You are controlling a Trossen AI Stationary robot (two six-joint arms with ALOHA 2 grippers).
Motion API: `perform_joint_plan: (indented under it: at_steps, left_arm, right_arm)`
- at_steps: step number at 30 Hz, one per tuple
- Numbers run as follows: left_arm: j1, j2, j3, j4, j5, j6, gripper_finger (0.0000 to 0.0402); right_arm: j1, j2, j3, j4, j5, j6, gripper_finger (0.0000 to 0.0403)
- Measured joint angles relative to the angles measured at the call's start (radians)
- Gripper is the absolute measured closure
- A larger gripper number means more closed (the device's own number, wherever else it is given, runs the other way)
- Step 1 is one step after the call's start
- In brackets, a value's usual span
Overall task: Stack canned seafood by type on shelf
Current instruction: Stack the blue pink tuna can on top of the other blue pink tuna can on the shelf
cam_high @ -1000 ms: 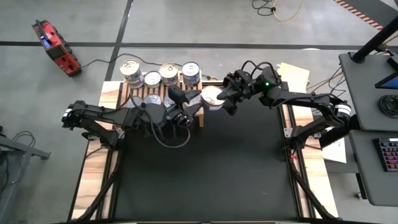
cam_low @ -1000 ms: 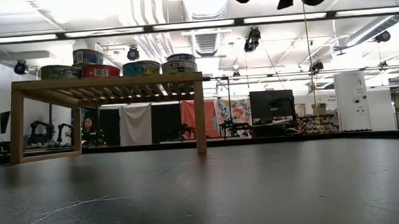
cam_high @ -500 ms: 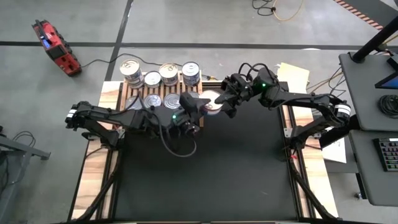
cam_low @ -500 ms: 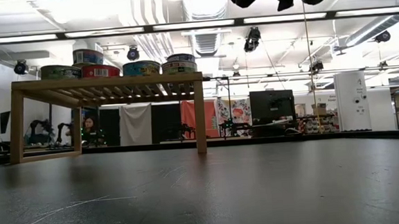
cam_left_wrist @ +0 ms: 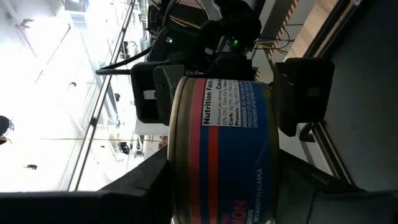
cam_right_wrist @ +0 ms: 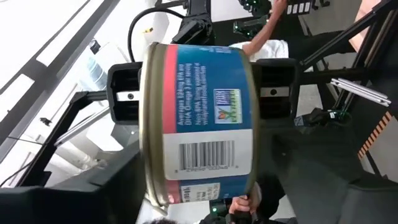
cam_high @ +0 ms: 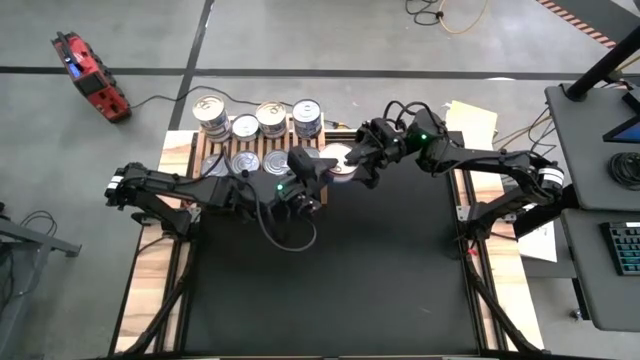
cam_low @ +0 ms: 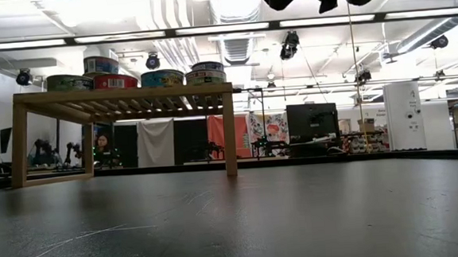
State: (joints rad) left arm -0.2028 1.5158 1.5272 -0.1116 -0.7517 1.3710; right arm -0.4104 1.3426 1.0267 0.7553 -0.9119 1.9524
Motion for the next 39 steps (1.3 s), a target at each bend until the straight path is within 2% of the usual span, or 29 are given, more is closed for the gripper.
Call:
perform_joint_plan:
  at_steps: [5,9,15,19,24,29,33,35,39]
  left_arm:
    - [0.000,-0.001,0.000,0.000,-0.020,-0.094,0.0226]
    - [0.000,-0.008,0.000,-0.001,-0.081,-0.196,0.0226]
    - [0.000,-0.037,0.000,0.000,-0.094,-0.357,0.0226]
    - [0.001,-0.068,0.000,-0.001,-0.094,-0.486,0.0226]
    - [0.012,-0.124,0.000,0.000,-0.052,-0.572,0.0226]
    - [0.037,-0.198,0.000,-0.009,0.065,-0.657,0.0226]
    - [0.066,-0.258,0.000,-0.060,0.208,-0.762,0.0226]
    - [0.076,-0.277,0.000,-0.115,0.228,-0.817,0.0226]
    - [0.083,-0.298,0.000,-0.213,0.228,-0.908,0.0226]
  right_arm:
    - [-0.005,0.000,0.000,0.004,0.000,-0.006,0.0052]
    - [-0.030,-0.006,0.000,0.007,0.000,-0.015,0.0046]
    - [-0.095,-0.029,0.000,0.013,-0.004,-0.067,0.0045]
    - [-0.122,-0.047,0.020,0.012,-0.007,-0.218,0.0044]
    - [-0.120,-0.051,0.138,-0.022,-0.009,-0.469,0.0044]
    - [-0.120,-0.051,0.309,-0.234,-0.032,-0.829,0.0055]
    - [-0.107,-0.052,0.482,-0.604,-0.030,-1.279,0.0073]
    - [-0.095,-0.051,0.570,-0.834,0.037,-1.524,0.0083]
    - [-0.049,-0.045,0.717,-1.195,0.271,-1.975,0.0105]
